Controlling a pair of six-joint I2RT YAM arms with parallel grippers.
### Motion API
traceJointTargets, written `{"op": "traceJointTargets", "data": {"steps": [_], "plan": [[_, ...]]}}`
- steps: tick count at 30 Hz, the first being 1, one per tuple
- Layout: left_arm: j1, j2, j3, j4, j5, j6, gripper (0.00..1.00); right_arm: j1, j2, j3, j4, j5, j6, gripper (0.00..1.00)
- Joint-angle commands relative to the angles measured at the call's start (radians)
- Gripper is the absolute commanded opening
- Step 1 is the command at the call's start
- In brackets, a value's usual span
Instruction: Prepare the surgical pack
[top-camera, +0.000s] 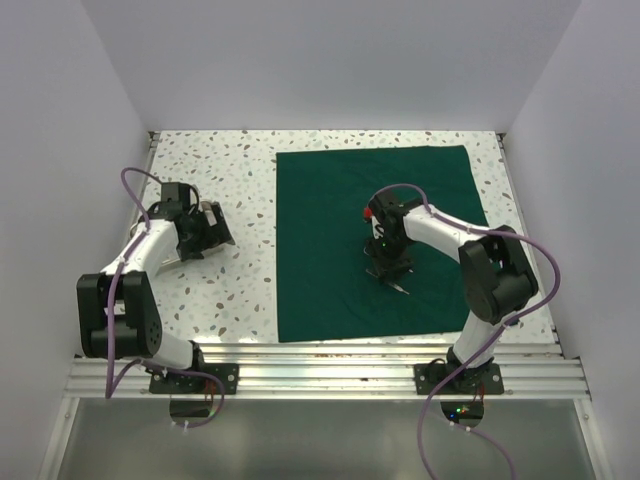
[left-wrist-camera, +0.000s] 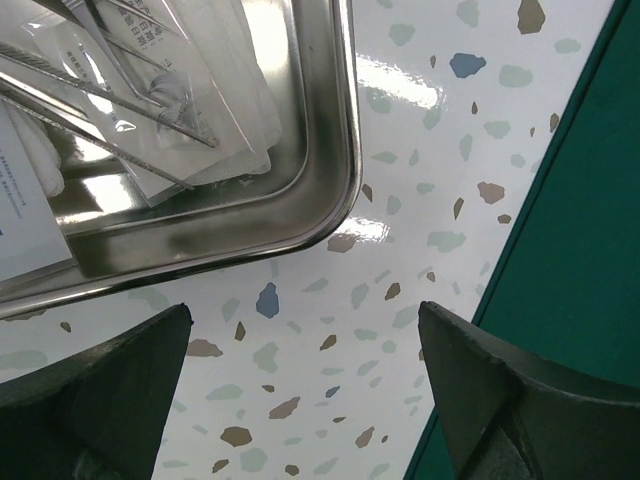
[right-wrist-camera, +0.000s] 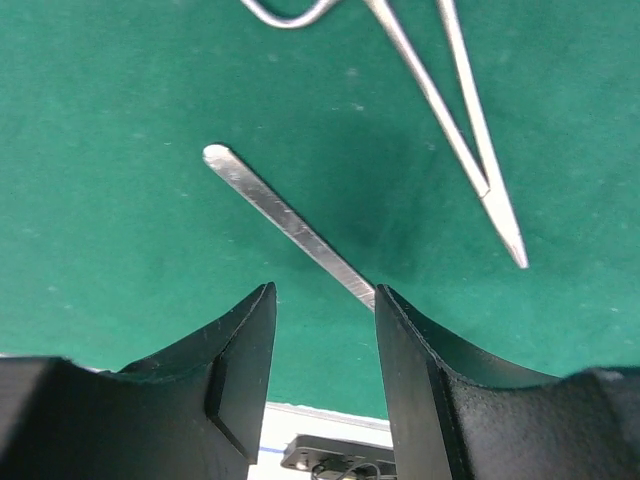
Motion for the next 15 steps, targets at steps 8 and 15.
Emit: {"op": "traceJointTargets", "data": {"steps": [8,15], "plan": [[0.005,0.002,0.043,-0.007,0.032,0.027,0.99,-0.005,-0.056,-0.06,-0.021,0.106,-0.016,0.46],[0.005,0.005,0.043,-0.009,0.045,0.036,0.99,-0.009,-0.082,-0.1,-0.013,0.117,-0.014,0.36]]}}
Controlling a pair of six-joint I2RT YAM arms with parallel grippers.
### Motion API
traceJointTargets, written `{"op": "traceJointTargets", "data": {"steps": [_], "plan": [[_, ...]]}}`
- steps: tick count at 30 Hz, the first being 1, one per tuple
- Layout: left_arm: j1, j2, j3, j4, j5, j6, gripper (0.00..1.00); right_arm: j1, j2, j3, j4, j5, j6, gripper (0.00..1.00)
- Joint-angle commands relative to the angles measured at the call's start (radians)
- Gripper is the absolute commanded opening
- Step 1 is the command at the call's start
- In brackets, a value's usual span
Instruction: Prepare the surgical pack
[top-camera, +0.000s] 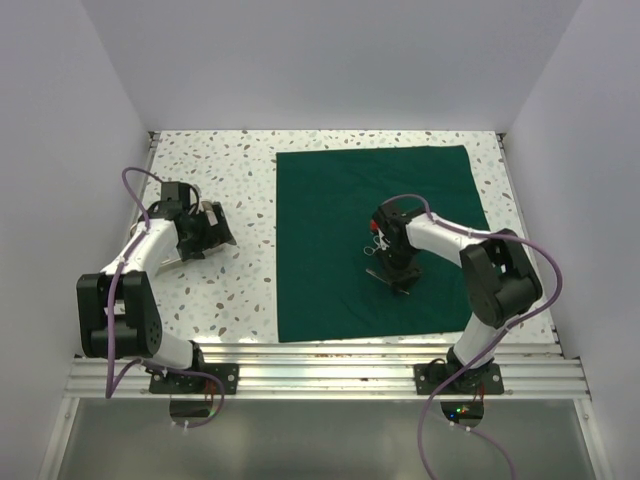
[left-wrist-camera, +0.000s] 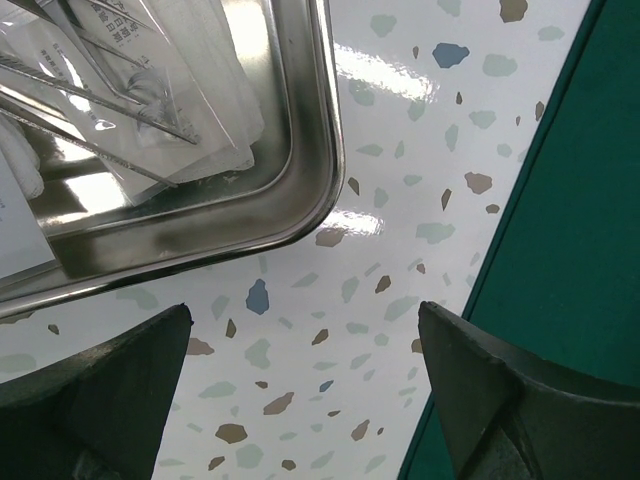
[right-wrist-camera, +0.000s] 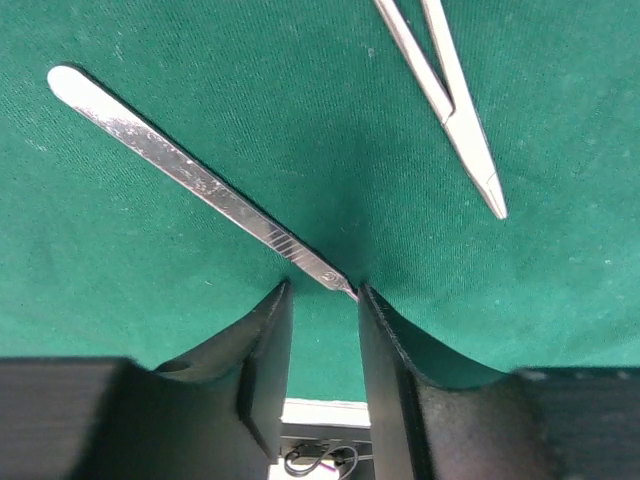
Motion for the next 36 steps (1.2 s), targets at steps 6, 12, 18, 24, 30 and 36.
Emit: {"op": "traceJointTargets", "data": {"steps": [6,12,18,24,30,36], "plan": [[0.005,0.007,0.034,0.015,0.036,0.021,0.99,-0.023,-0.027,0.012,-0.007,0.029,-0.022,0.35],[0.005,-0.002,0.027,0.015,0.033,0.021,0.99,-0.051,-0.007,0.008,-0.009,-0.012,-0.029,0.34],[0.005,0.001,0.03,0.012,0.03,0.021,0.99,-0.052,0.02,-0.011,-0.014,-0.061,-0.023,0.29],[0.005,0.004,0.032,0.012,0.035,0.021,0.99,-0.051,0.04,-0.011,-0.017,-0.064,-0.023,0.28],[0.005,0.009,0.034,0.012,0.041,0.019,0.99,-0.051,0.048,-0.011,-0.015,-0.113,-0.003,0.32],[0.005,0.018,0.034,0.016,0.047,0.019,0.99,-0.049,0.069,-0.006,-0.026,-0.112,0.017,0.3]]}}
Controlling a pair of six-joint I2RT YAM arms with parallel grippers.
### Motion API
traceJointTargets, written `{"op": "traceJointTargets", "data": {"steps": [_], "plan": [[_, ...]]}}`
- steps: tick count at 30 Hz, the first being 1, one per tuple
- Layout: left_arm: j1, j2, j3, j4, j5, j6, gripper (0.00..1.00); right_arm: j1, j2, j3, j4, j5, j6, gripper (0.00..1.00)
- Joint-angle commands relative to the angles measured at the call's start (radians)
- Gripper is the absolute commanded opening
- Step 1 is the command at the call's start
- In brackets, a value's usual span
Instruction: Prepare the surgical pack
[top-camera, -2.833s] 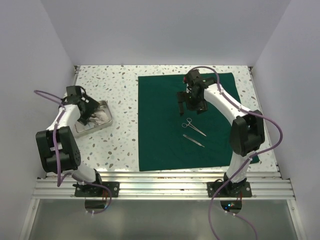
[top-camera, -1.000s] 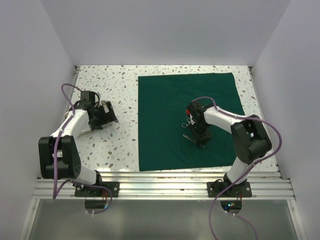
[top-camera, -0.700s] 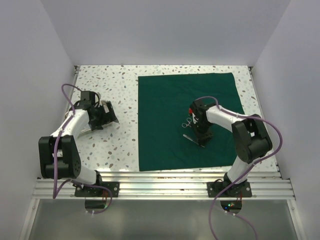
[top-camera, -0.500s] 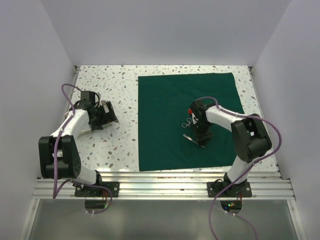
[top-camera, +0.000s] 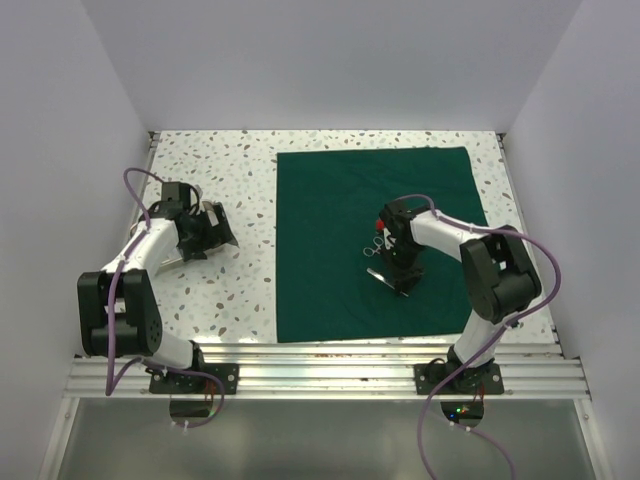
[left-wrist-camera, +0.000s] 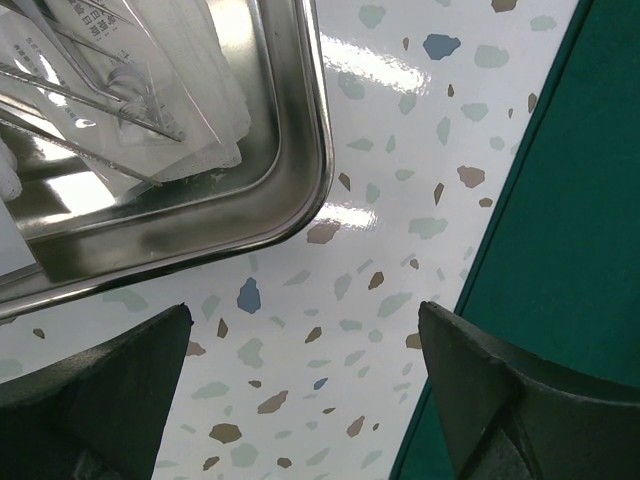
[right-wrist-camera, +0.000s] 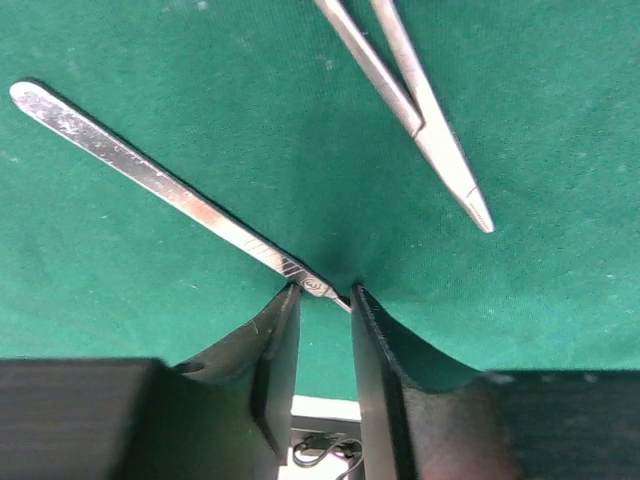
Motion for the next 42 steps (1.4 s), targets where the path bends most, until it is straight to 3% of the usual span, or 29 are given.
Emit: {"op": "traceJointTargets", "data": {"steps": [1,2,9,22,25,29,36,42], "plan": [[0.005,0.012,0.034,0.016,0.023,0.014,0.99,0.0,0.053,-0.01,-0.012,-0.046,0.024,0.27],[0.003,0.014,0.035,0.017,0.027,0.014,0.99,0.001,0.058,-0.01,-0.008,-0.046,0.022,0.21],[0.003,0.014,0.035,0.017,0.027,0.017,0.99,0.0,0.046,0.001,-0.019,-0.033,0.036,0.1],[0.005,0.015,0.029,0.025,0.042,0.012,0.99,0.0,0.016,0.116,-0.111,0.021,0.042,0.12],[0.005,0.011,0.031,0.022,0.037,0.015,0.99,0.0,0.01,0.111,-0.104,0.021,0.04,0.0],[0.005,0.011,0.027,0.022,0.034,0.015,0.99,0.001,0.012,0.113,-0.108,0.02,0.039,0.06],[0.005,0.015,0.031,0.024,0.045,0.012,0.99,0.0,0.019,0.122,-0.111,0.023,0.034,0.04],[0.005,0.018,0.031,0.024,0.047,0.011,0.99,0.001,0.033,0.128,-0.112,0.023,0.024,0.11]]}}
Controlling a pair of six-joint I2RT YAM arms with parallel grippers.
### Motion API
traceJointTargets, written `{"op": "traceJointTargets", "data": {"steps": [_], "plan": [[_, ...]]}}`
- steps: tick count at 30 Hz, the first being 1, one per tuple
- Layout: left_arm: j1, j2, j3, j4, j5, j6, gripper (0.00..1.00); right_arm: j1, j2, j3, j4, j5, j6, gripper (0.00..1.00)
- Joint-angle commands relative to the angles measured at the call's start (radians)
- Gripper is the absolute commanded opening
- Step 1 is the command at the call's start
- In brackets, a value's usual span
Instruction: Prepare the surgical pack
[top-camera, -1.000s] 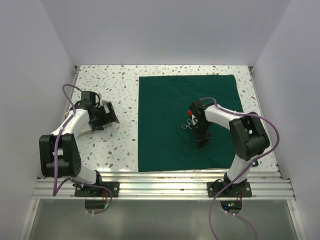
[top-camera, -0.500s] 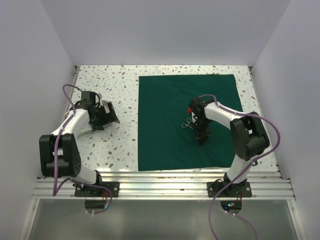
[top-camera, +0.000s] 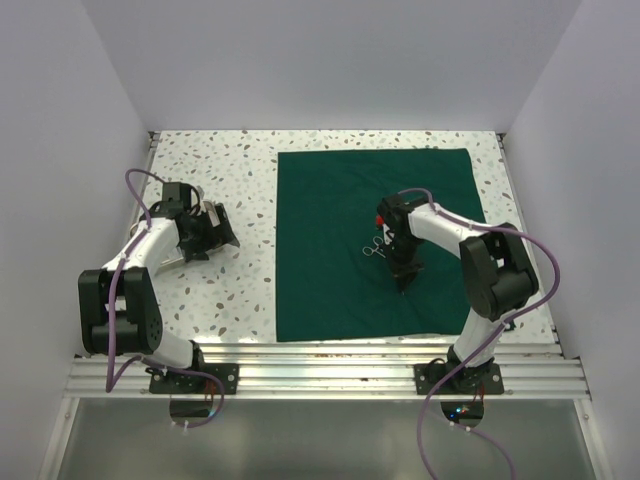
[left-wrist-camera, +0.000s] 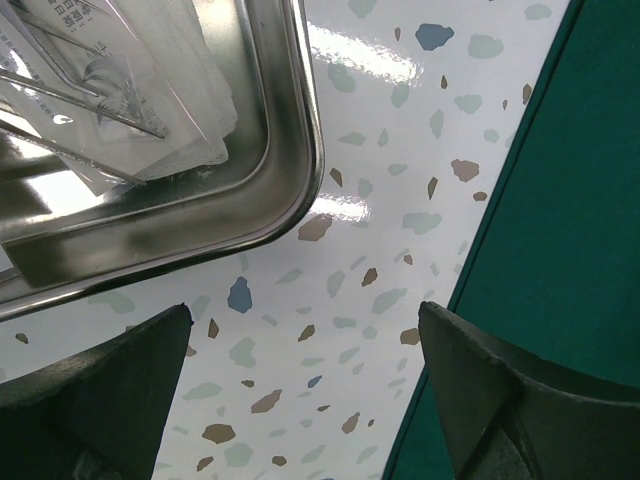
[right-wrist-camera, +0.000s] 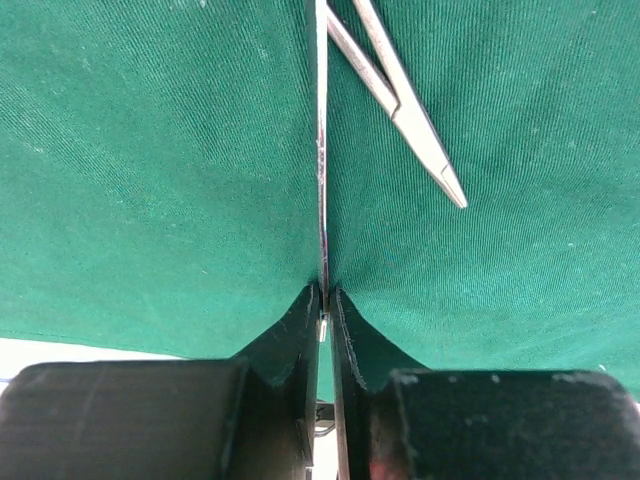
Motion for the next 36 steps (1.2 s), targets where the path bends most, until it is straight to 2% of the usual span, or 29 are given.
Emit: {"op": "traceJointTargets", "data": {"steps": [1,5,8,15,18,19,21,27,36], "plan": [[0.005,0.004,0.031,0.022,0.02,0.011,0.99,0.0,0.015,0.04,-0.007,0.014,-0.009,0.11],[0.005,0.004,0.029,0.022,0.022,0.011,0.99,-0.001,0.021,0.042,-0.001,0.006,-0.008,0.11],[0.005,0.004,0.026,0.022,0.022,0.011,0.99,0.0,0.024,0.043,-0.001,0.01,-0.009,0.19],[0.005,0.007,0.026,0.023,0.022,0.011,0.99,-0.001,0.021,0.04,-0.004,0.014,-0.011,0.15],[0.005,0.01,0.024,0.025,0.026,0.01,0.99,0.0,0.03,0.039,0.001,0.01,-0.014,0.2],[0.005,0.01,0.023,0.025,0.026,0.01,0.99,-0.001,0.033,0.037,0.007,0.01,-0.014,0.27],[0.006,0.012,0.023,0.025,0.028,0.011,0.99,-0.001,0.036,0.034,0.01,0.006,-0.012,0.28],[0.006,0.01,0.024,0.022,0.023,0.013,0.99,-0.001,0.047,0.008,0.016,-0.008,-0.002,0.26],[0.006,0.016,0.026,0.023,0.026,0.011,0.99,-0.001,0.041,0.001,0.012,0.013,0.006,0.07]]}}
